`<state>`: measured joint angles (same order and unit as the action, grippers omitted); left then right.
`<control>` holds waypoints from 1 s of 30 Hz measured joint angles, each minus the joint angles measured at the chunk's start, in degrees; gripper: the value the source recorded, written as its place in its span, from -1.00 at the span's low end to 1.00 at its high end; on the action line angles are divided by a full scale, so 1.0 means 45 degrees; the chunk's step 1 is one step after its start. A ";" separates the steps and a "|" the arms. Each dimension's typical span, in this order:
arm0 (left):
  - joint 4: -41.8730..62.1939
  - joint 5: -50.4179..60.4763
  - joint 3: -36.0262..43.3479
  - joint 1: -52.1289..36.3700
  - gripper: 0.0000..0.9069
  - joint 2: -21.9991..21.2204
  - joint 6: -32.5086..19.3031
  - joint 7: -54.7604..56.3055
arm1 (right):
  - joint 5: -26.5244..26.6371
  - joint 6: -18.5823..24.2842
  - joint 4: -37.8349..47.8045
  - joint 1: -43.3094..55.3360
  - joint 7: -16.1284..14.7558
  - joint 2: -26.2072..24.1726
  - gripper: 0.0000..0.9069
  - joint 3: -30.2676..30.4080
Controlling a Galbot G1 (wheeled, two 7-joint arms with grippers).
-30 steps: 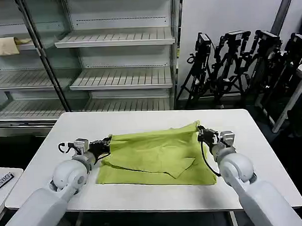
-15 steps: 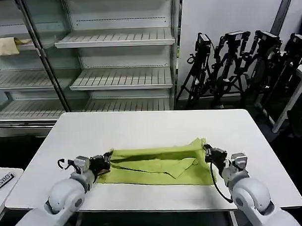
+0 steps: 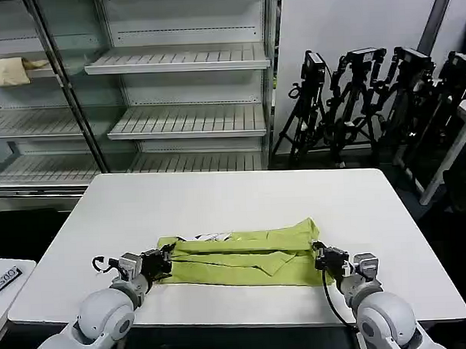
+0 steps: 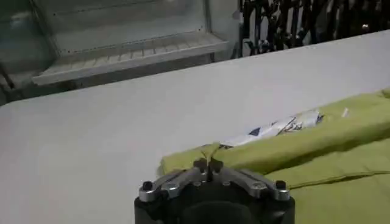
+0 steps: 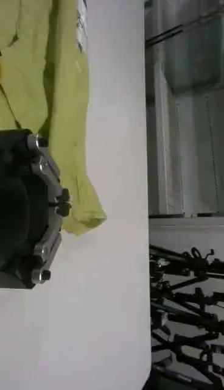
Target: Fold and organize the clothes.
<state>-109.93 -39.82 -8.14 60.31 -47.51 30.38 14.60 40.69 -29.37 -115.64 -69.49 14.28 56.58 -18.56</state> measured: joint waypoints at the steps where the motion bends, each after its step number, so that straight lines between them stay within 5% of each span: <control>1: -0.0024 0.0007 -0.0009 0.0015 1.00 -0.0021 -0.0030 0.0008 | -0.0029 -0.0011 -0.0036 -0.0042 -0.0020 0.0005 1.00 -0.0005; 30: -0.0690 -0.0583 -0.0947 0.1438 1.00 -0.1657 -0.0260 0.2473 | -0.0684 0.0163 -0.2189 -0.3075 0.0143 0.0439 1.00 -0.2063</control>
<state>-113.03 -42.45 -12.40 66.78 -54.97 29.21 25.73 37.62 -28.64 -125.49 -83.32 14.92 58.56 -27.84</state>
